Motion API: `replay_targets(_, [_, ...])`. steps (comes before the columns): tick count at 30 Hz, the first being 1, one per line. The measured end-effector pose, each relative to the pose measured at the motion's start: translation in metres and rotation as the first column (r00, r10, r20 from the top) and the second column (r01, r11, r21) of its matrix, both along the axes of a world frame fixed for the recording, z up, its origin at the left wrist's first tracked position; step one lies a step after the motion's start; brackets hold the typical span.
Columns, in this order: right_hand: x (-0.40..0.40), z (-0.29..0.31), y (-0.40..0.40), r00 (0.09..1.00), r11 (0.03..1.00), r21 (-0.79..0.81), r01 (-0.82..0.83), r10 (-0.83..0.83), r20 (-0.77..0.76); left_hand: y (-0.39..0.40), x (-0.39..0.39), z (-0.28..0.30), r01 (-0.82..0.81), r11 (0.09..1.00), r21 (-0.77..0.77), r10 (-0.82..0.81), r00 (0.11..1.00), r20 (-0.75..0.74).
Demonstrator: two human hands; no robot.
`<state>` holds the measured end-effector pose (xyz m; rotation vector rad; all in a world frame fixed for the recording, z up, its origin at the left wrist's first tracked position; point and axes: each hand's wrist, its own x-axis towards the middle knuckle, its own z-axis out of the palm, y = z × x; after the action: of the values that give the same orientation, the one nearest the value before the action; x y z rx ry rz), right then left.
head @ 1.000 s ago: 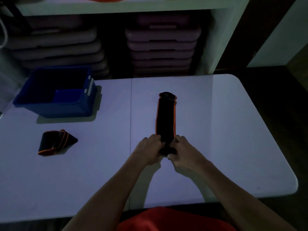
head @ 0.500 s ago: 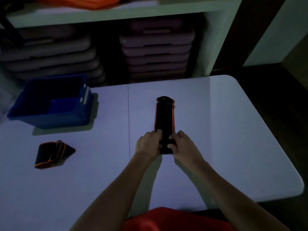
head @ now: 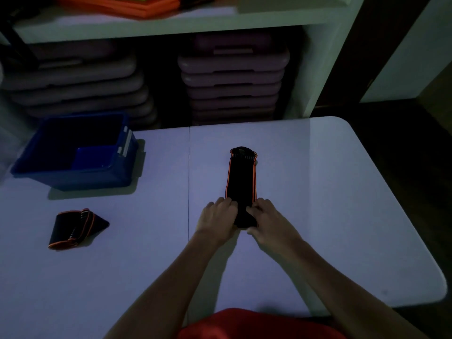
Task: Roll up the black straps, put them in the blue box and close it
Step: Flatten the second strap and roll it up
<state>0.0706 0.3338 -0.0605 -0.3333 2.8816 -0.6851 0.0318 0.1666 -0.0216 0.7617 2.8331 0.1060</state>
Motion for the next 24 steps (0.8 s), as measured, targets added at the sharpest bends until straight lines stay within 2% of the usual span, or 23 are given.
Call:
replay_targets(6, [-0.001,0.001,0.005,1.000,0.998,-0.065,0.021,-0.022,-0.007,-0.006,-0.006,-0.010,0.065,0.996,-0.053,-0.063,0.997,0.037])
replay_targets(11, [0.004,0.001,0.006,0.998,0.992,-0.110,0.054,-0.056,-0.017,-0.001,-0.016,-0.012,0.136,0.985,-0.110,-0.111,0.971,0.212])
replay_targets(15, [0.006,0.001,0.007,0.999,0.992,-0.123,0.040,-0.043,-0.016,-0.002,-0.022,-0.013,0.178,0.978,-0.110,-0.141,0.950,0.279])
replay_targets(18, [0.001,0.001,0.007,1.000,0.994,-0.103,0.024,-0.025,-0.005,-0.006,-0.025,-0.017,0.140,0.988,-0.060,-0.116,0.949,0.294])
replay_targets(24, [-0.010,-0.001,0.013,0.998,0.997,-0.082,-0.002,0.007,0.063,-0.003,-0.027,-0.024,0.173,0.975,-0.137,-0.130,0.951,0.280])
